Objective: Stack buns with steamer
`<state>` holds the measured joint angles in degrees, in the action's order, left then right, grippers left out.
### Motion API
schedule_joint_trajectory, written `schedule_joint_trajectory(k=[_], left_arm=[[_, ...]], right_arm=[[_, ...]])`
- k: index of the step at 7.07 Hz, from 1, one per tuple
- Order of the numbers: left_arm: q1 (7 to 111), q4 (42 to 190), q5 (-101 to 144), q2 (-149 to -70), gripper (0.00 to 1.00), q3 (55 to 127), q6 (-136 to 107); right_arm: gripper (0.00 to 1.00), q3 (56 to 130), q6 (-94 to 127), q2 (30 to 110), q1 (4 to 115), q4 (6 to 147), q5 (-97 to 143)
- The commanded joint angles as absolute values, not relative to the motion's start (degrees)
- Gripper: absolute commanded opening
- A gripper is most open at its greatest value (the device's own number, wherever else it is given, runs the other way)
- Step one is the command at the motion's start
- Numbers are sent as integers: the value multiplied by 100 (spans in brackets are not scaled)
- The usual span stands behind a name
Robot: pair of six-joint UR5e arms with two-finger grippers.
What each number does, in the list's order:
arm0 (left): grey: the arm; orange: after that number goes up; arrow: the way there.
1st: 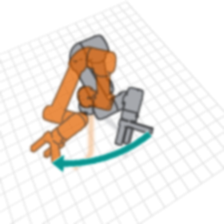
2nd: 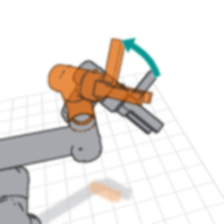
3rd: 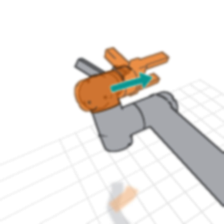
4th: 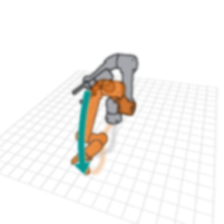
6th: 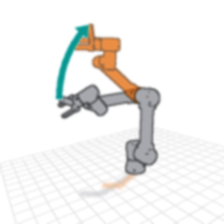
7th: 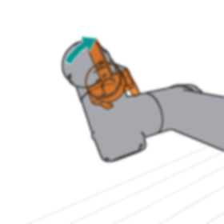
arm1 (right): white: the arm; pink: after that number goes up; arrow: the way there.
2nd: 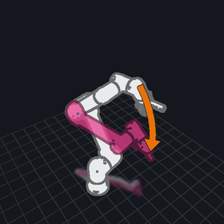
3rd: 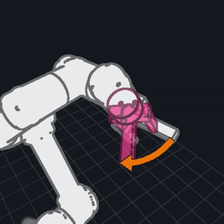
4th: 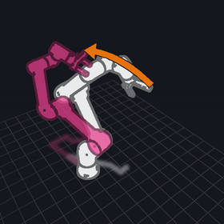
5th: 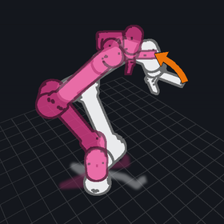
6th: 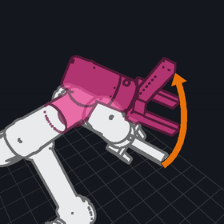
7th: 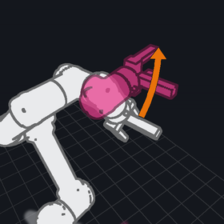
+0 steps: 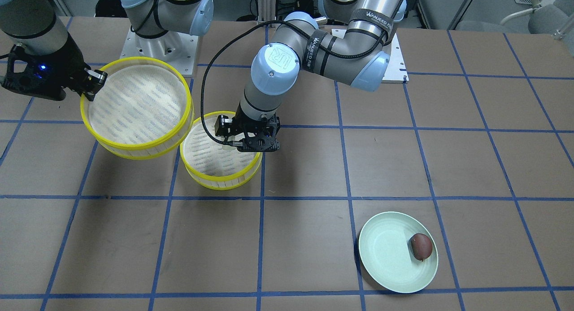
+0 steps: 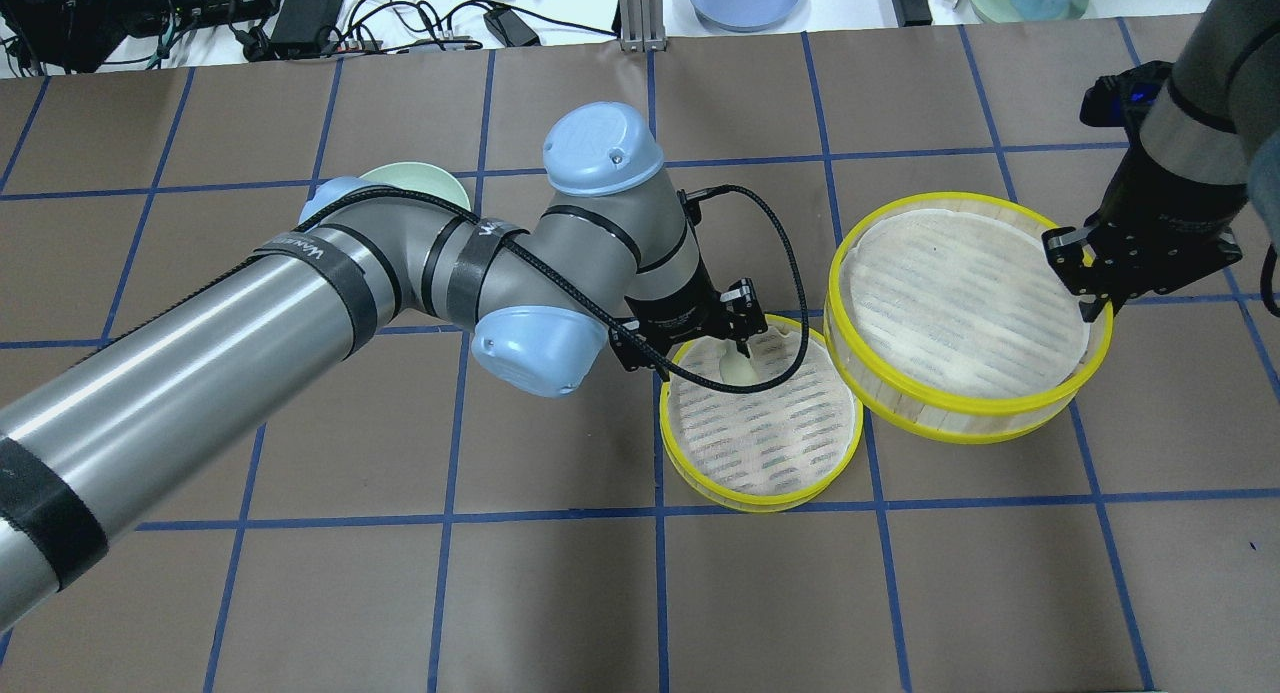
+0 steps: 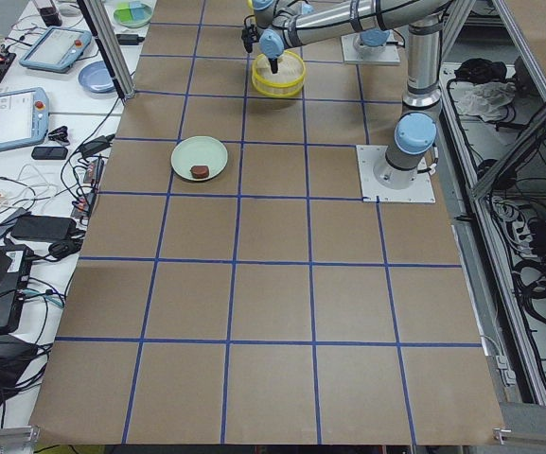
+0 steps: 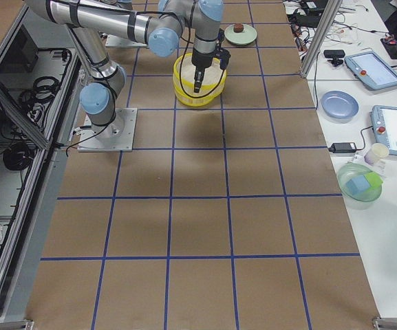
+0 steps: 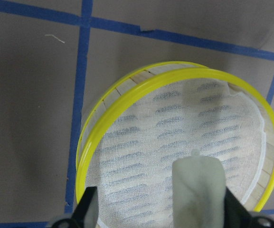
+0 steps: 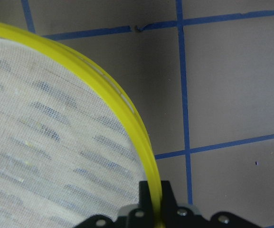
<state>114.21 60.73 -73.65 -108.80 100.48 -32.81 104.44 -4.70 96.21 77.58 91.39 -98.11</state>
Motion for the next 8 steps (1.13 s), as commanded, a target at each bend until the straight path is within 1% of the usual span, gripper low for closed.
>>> schedule_joint_trajectory(k=[1, 3, 4, 5, 7, 8], left_arm=[[11408, 6073, -7365, -10872, 100, 10046, -3278], [11225, 6073, -7391, -10767, 100, 10011, -3270], [10893, 6073, -7661, -10688, 100, 9932, -3087], [10533, 6195, -7934, -10618, 100, 9766, -2476], [9777, 6660, -8384, -10556, 100, 9537, -1395], [9365, 6671, -8628, -10564, 100, 9527, -597]], right_arm=[[0, 10547, -264, 9615, 7910, 9141, -9809], [0, 10556, -237, 9589, 7919, 9132, -9756], [0, 10590, -28, 9545, 7971, 9132, -9730], [0, 10739, 165, 9536, 8285, 9228, -9712], [0, 11081, 606, 9431, 8857, 9910, -9703], [0, 11240, 606, 9422, 8920, 10166, -9433]])
